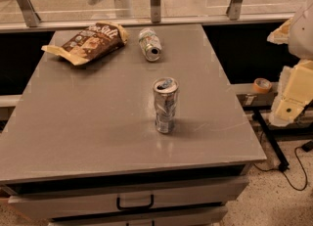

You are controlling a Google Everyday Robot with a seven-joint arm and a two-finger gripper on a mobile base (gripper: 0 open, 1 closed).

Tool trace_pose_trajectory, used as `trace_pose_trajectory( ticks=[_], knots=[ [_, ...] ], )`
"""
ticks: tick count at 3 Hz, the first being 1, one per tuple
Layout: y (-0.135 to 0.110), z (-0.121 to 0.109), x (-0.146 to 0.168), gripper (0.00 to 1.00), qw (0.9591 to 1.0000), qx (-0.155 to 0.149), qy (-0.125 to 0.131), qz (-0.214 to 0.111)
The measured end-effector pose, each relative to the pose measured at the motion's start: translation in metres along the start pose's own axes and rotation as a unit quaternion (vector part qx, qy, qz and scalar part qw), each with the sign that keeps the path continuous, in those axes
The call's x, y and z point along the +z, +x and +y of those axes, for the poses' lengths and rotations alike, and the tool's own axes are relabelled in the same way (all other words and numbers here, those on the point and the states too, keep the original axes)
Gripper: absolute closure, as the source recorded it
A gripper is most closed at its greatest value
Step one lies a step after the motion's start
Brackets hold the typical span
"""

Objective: Move 7up can near redbull can

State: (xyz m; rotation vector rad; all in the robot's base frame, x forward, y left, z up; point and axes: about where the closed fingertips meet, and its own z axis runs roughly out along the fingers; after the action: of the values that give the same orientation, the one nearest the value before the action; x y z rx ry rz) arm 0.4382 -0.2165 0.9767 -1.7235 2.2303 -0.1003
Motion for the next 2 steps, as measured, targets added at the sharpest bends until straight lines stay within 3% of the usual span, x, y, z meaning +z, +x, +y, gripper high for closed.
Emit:
trace_pose_trajectory(
  ticks=[1, 2],
  knots=[
    [0.0, 0.0, 0.0, 0.0, 1.0, 0.0, 0.001, 0.0],
    [-0.004, -0.013, -0.001, 0.0, 0.9995, -0.033, 0.004, 0.003]
  ],
)
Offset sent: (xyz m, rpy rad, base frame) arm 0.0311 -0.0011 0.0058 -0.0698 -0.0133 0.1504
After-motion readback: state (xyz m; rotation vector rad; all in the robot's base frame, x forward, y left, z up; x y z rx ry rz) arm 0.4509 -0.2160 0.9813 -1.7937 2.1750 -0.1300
